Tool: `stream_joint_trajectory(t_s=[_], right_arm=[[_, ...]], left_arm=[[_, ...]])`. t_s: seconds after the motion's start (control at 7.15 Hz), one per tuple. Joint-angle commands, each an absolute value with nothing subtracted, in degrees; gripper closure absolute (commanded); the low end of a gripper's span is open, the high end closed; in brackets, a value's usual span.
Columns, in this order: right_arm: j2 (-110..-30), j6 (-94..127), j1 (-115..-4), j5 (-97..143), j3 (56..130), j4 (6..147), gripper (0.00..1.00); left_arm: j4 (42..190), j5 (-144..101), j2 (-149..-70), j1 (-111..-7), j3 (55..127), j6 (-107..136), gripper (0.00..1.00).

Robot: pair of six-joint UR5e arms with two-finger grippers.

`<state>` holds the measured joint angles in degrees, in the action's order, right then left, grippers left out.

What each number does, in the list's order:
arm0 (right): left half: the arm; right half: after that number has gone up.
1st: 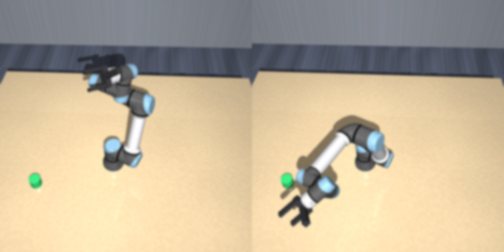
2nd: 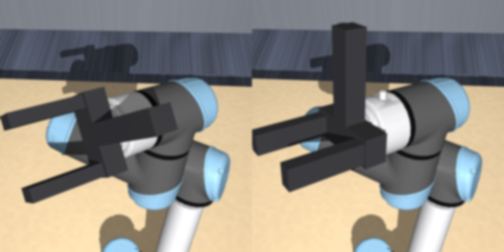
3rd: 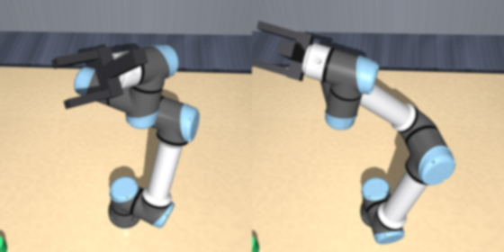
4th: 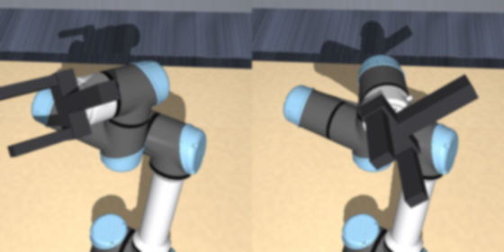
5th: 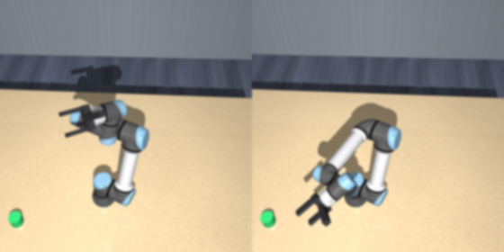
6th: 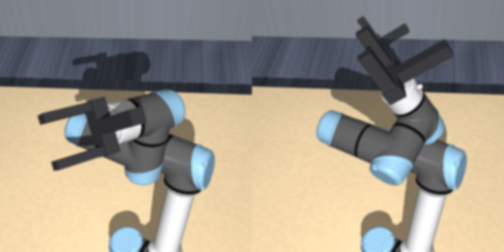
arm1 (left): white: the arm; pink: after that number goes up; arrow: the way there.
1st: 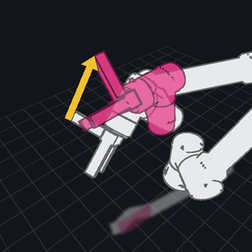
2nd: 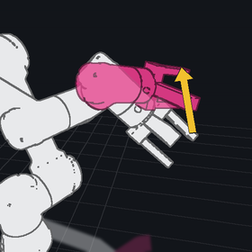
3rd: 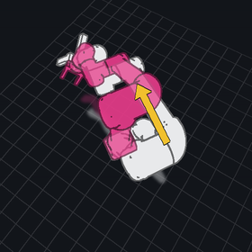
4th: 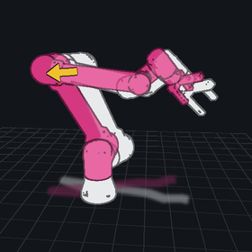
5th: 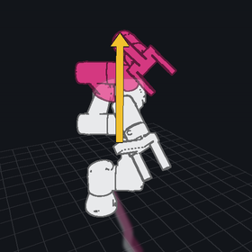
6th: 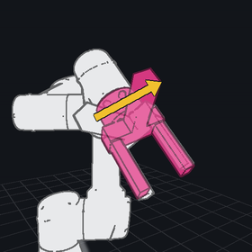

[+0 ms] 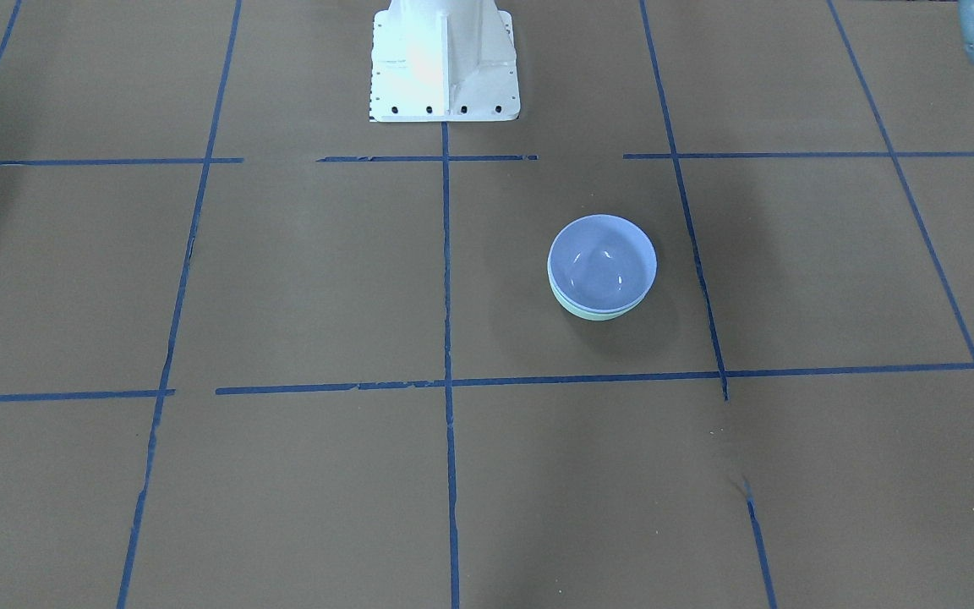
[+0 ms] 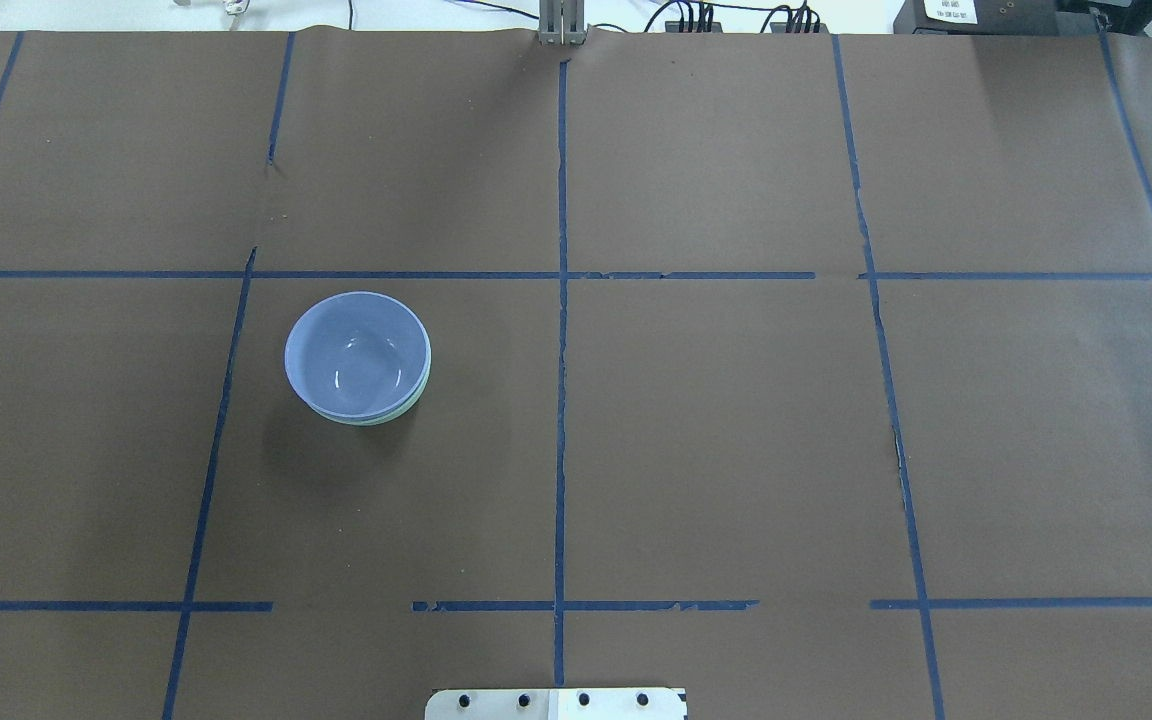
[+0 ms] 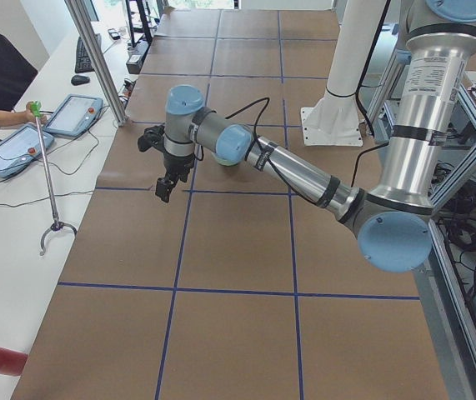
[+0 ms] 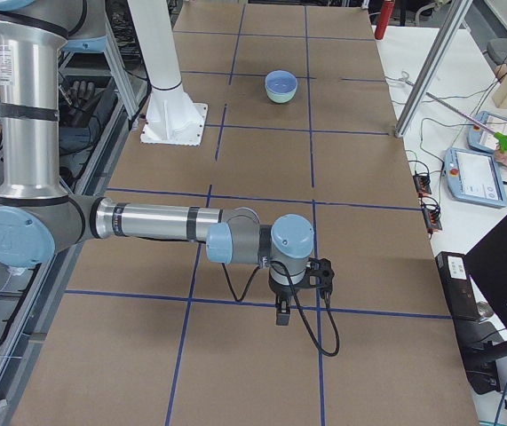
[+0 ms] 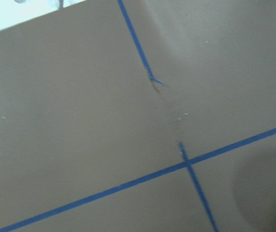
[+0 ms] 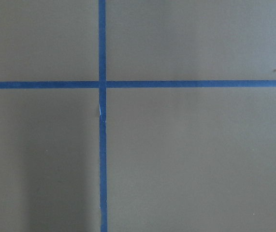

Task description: Stack blue bowl on green bowl

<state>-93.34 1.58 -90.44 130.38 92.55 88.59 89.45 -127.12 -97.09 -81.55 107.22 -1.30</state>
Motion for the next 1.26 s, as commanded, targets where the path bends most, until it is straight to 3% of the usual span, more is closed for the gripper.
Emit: stream_joint_trajectory(t_s=[0.0,0.14,1.12], right_arm=[[-93.3,1.6,-90.4,130.3,92.5,88.7,0.00],[-93.3,1.6,-90.4,130.3,92.5,88.7,0.00],[-93.3,1.7,-90.4,130.4,92.5,88.6,0.00]], left_arm=[[90.5,-130.9,-91.3,-88.6,99.6,-8.1,0.00],[90.8,-130.9,-89.7,-90.1,95.9,-8.5,0.00],[90.0,-135.0,-86.8,-90.9,90.3,-7.7,0.00]])
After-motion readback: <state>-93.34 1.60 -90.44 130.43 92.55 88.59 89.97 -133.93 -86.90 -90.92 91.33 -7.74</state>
